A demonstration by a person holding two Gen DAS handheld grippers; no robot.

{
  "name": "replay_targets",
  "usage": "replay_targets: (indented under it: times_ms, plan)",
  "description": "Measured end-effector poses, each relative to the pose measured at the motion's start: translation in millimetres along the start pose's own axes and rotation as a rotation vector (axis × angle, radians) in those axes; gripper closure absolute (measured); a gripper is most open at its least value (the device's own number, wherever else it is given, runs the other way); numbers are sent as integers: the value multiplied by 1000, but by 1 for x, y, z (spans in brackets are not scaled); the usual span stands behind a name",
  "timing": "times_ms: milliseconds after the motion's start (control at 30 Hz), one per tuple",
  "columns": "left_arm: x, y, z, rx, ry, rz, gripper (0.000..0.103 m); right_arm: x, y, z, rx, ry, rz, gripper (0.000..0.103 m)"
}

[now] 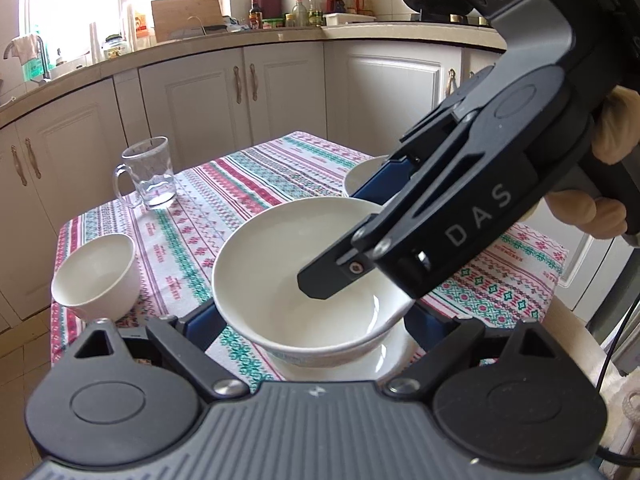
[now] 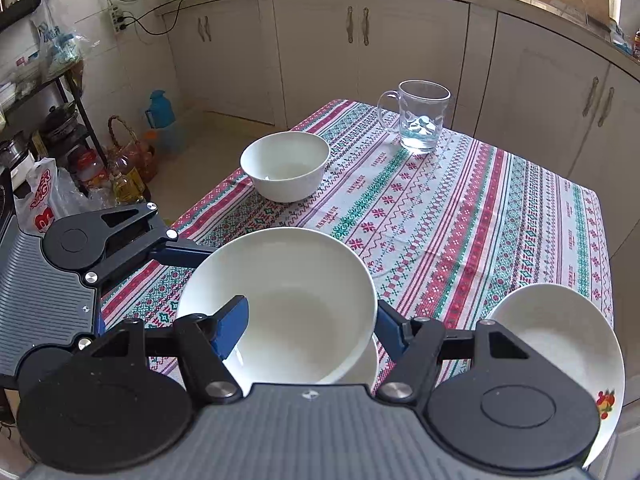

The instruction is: Organize plates and bowls

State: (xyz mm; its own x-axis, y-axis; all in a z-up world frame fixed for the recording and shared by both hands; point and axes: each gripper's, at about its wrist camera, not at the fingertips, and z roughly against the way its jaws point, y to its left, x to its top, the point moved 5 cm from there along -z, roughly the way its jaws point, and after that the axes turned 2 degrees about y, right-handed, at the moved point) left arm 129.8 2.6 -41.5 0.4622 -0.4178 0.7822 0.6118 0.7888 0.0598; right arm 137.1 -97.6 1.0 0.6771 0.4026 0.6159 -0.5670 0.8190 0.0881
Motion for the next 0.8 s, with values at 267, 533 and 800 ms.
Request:
replay_targets:
  times_ms: [267,533,800]
  plan:
    - [-4,-4,-10,-9,36,3,9,-13,-8,-6,13,15,-24,30]
    - [-7,-3,-16,-17,63,-1,9,-17,-10,-13,25,25,-32,30]
    - [-5,-2,-20,-40,78,11,9,-20,-14,-18,24,34,-39,30]
